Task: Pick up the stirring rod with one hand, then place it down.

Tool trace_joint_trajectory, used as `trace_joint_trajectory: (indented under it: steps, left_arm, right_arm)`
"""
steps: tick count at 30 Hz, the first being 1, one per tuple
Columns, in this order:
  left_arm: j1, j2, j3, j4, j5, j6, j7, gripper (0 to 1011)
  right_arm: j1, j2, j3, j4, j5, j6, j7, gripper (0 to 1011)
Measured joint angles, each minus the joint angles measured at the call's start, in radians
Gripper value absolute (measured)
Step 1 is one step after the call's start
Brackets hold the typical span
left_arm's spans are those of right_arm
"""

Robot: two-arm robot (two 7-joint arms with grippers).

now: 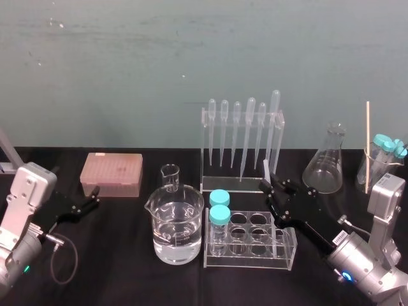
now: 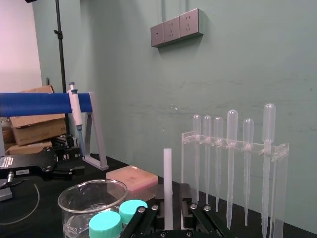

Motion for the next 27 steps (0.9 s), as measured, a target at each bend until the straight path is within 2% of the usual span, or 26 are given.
trace_joint_trajectory:
  steps: [1,2,5,8,9,11,12,14,15,16,19,27]
  left_arm:
    - [0.0,0.0,0.0,0.0,0.0,0.0,0.0,1000]
    - [0.0,0.0,0.0,0.0,0.0,0.0,0.0,1000]
    - [0.0,0.0,0.0,0.0,0.0,0.0,0.0,1000]
    - [0.0,0.0,0.0,0.0,0.0,0.0,0.0,1000]
    - [0.0,0.0,0.0,0.0,0.0,0.0,0.0,1000]
    - [0.0,0.0,0.0,0.0,0.0,0.0,0.0,1000]
    - [0.0,0.0,0.0,0.0,0.0,0.0,0.0,1000]
    - [0.0,0.0,0.0,0.0,0.0,0.0,0.0,1000]
    - [0.0,0.0,0.0,0.0,0.0,0.0,0.0,1000]
    - [0.0,0.0,0.0,0.0,0.0,0.0,0.0,1000]
    - [0.0,0.0,0.0,0.0,0.0,0.0,0.0,1000]
    - [0.0,0.0,0.0,0.0,0.0,0.0,0.0,1000]
  right_arm:
    - [0.0,0.0,0.0,0.0,0.0,0.0,0.0,179]
    - [0.0,0.0,0.0,0.0,0.0,0.0,0.0,242]
    - [0.0,0.0,0.0,0.0,0.0,0.0,0.0,345]
    - [0.0,0.0,0.0,0.0,0.0,0.0,0.0,400]
    - [0.0,0.0,0.0,0.0,0.0,0.0,0.0,457]
    - [0.0,0.0,0.0,0.0,0.0,-0.001,0.0,503]
    - [0.0,0.0,0.0,0.0,0.0,-0.001,0.0,567]
    - [0.0,0.0,0.0,0.0,0.0,0.0,0.0,628]
    - [0.0,0.0,0.0,0.0,0.0,-0.001,0.0,628]
    - [0.0,0.0,0.0,0.0,0.0,-0.001,0.0,687]
    - [0.0,0.0,0.0,0.0,0.0,-0.001,0.0,783]
    - [0.0,0.0,0.0,0.0,0.0,-0.001,0.0,997]
